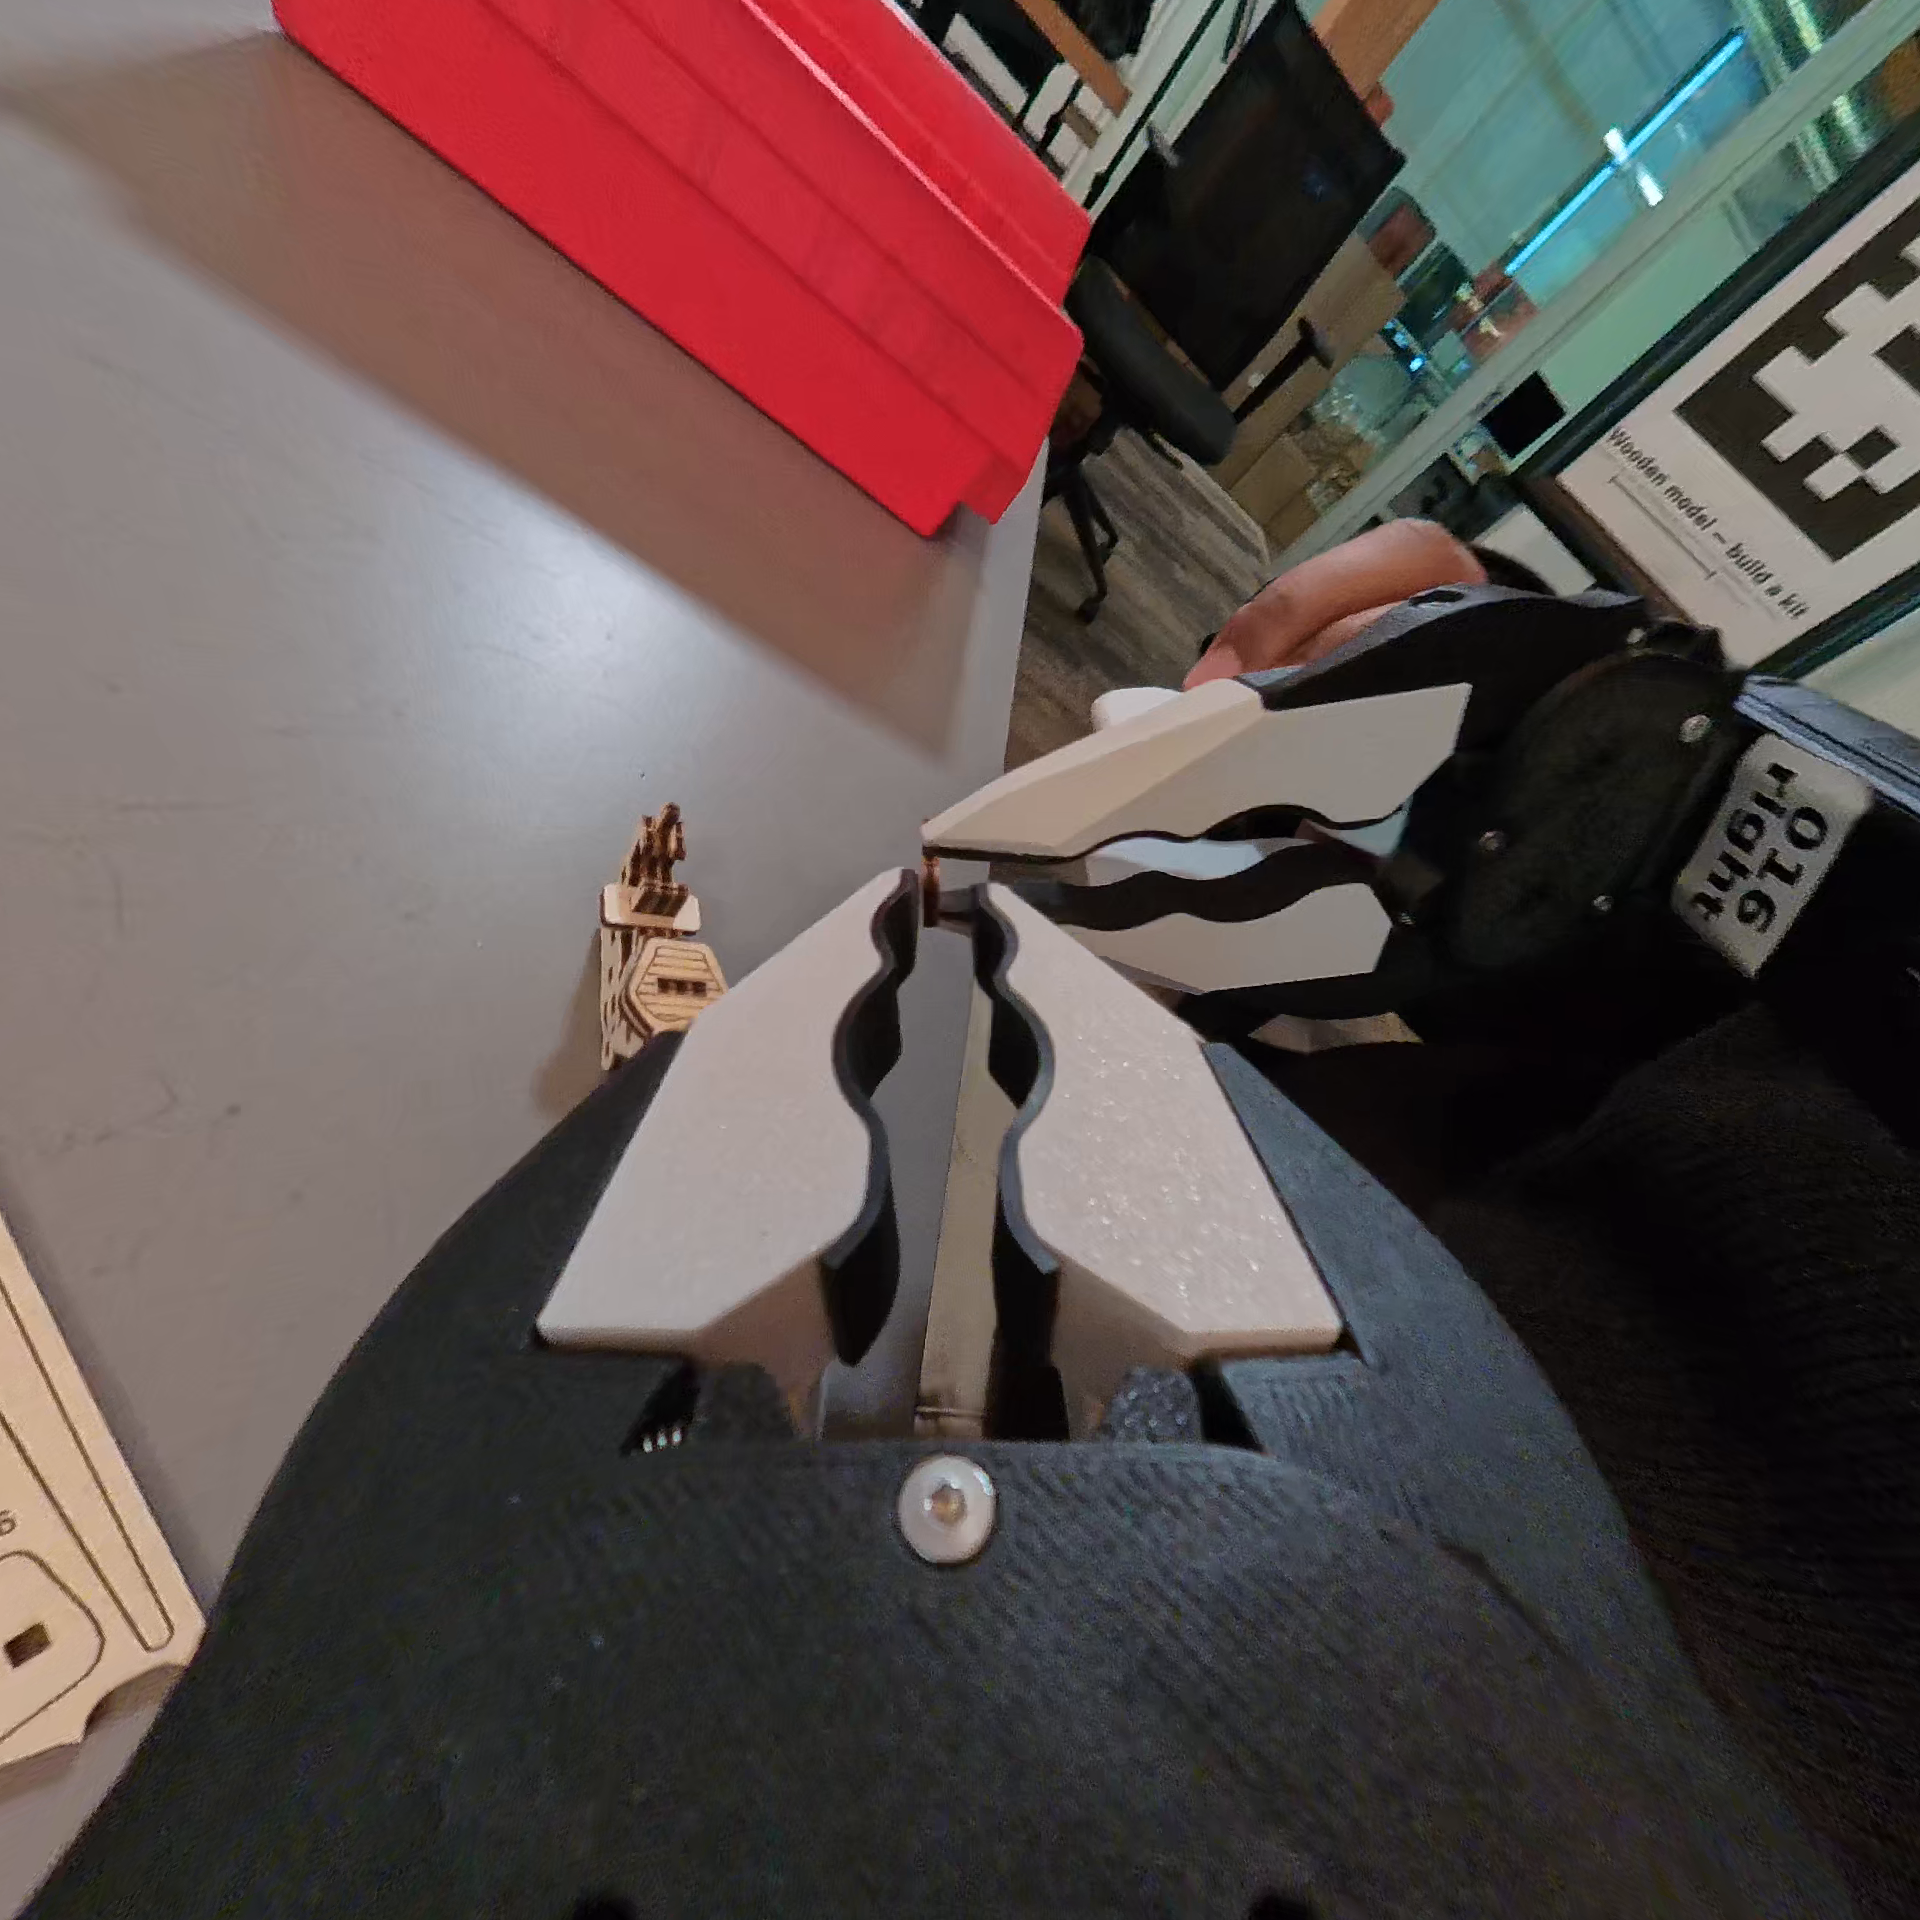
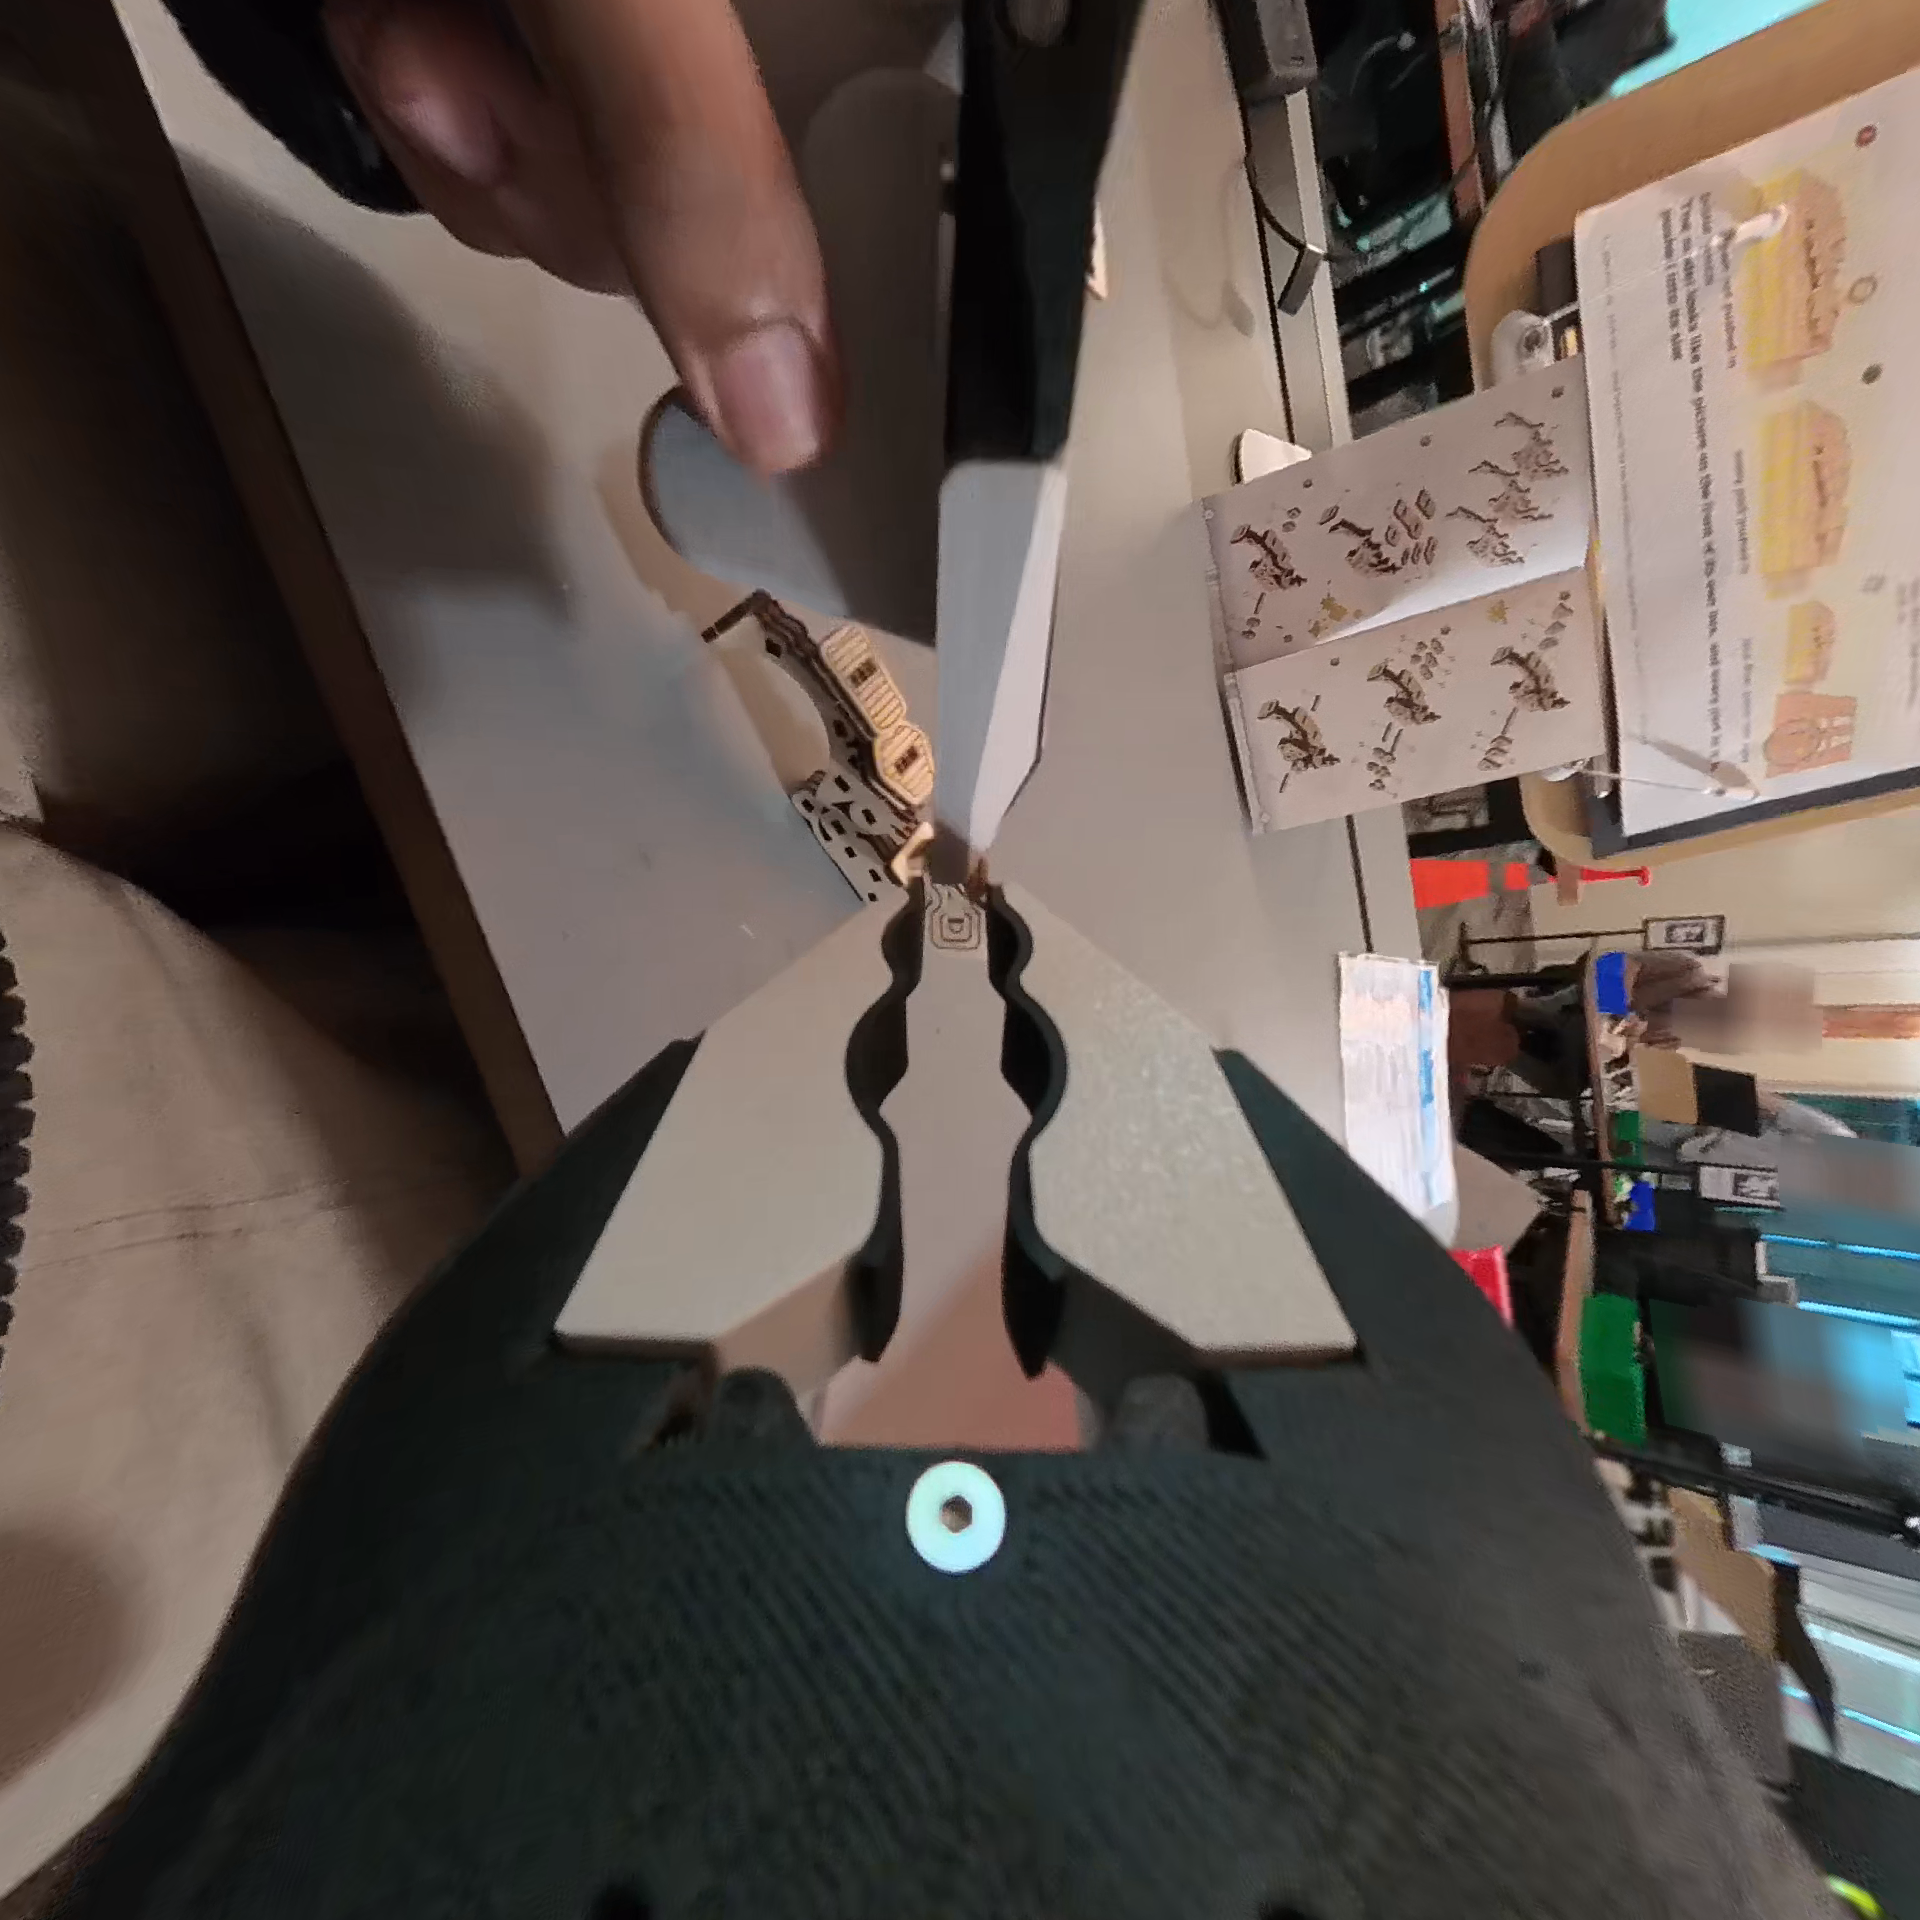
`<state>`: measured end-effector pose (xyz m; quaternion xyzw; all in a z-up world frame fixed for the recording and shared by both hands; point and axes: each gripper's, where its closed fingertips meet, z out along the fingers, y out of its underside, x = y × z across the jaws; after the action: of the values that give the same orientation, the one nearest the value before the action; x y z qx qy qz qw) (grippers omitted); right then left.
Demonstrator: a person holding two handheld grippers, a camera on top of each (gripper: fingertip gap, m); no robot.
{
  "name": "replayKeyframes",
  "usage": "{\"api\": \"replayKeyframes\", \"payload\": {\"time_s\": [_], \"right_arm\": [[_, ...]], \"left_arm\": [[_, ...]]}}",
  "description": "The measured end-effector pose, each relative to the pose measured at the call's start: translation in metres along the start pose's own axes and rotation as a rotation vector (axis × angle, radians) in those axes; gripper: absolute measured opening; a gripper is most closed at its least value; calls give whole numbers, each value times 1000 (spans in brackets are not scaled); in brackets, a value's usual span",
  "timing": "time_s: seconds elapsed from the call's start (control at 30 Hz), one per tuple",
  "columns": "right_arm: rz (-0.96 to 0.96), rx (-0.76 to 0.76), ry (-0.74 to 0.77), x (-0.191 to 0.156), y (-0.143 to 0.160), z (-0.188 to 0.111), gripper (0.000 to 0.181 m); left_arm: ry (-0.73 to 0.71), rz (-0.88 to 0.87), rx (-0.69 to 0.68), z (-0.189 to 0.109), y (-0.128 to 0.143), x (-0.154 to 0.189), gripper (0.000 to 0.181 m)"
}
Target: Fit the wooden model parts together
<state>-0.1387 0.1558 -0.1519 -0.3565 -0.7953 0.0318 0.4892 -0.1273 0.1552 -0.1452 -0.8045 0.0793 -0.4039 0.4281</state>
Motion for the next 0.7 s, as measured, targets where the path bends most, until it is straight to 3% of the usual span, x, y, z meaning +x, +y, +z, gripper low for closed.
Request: {"api": "replayKeyframes", "payload": {"time_s": [0.13, 0.27, 0.43, 0.7], "right_arm": [[116, 12, -19, 6, 6, 0, 11], [205, 72, -62, 6, -1, -3, 10], [152, 55, -45, 4, -1, -2, 10], [151, 77, -62, 2, -3, -3, 13]], "left_arm": [[11, 24, 36, -5, -7, 1, 21], [32, 15, 27, -2, -4, 2, 13], [43, -27, 22, -1, -1, 0, 1], [58, -50, 11, -2, -1, 3, 0]]}}
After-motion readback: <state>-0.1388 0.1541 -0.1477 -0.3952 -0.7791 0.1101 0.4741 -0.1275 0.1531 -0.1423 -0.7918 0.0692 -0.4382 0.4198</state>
